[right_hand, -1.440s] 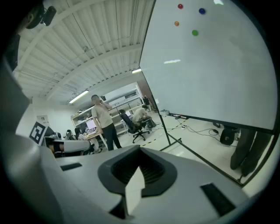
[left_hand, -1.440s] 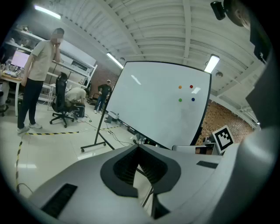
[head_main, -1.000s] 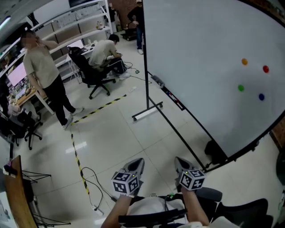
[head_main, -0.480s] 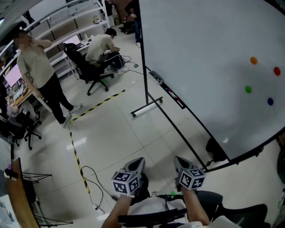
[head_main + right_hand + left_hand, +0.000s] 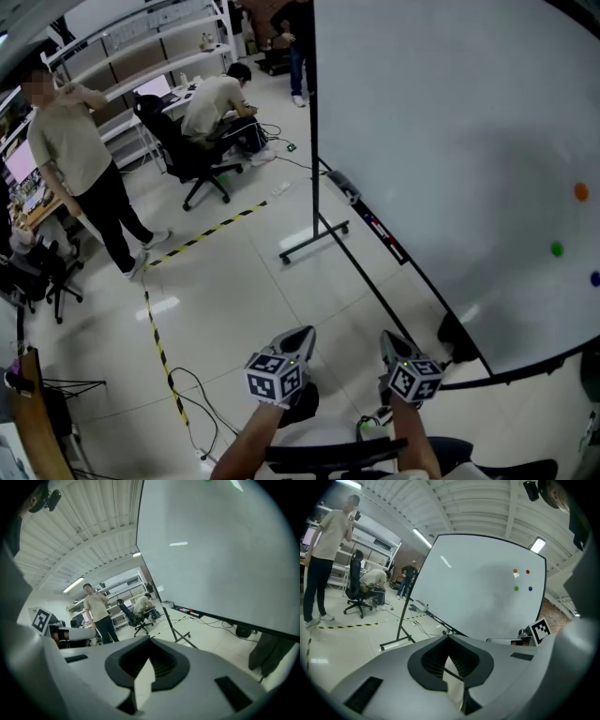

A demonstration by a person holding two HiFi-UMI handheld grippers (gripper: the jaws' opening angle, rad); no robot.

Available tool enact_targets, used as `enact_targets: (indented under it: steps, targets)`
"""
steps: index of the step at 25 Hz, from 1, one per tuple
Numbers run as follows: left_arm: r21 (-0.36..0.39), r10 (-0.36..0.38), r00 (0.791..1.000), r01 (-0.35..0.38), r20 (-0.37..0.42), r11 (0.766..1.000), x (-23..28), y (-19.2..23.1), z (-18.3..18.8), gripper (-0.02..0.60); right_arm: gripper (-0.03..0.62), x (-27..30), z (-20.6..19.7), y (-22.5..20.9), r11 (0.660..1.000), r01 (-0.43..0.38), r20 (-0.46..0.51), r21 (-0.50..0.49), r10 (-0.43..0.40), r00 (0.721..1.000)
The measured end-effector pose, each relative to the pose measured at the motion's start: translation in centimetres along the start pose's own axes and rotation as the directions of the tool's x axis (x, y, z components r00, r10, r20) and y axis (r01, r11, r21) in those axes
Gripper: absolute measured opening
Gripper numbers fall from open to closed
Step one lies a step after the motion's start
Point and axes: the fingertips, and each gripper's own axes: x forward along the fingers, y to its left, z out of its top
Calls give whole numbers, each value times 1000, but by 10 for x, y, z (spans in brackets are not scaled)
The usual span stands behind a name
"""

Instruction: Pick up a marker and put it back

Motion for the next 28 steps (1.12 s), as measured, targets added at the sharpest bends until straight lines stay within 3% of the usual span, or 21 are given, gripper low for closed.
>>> enact_targets:
  steps: [11, 28]
  targets:
    - [-1, -33, 999, 33, 24, 999, 56, 74, 80, -3, 8, 104, 68, 18, 999, -1, 19, -32, 1, 1000]
    - [-15, -87, 996, 87, -9, 996, 107, 141, 123, -3, 8, 187, 98, 24, 998, 54, 12, -17, -54, 998]
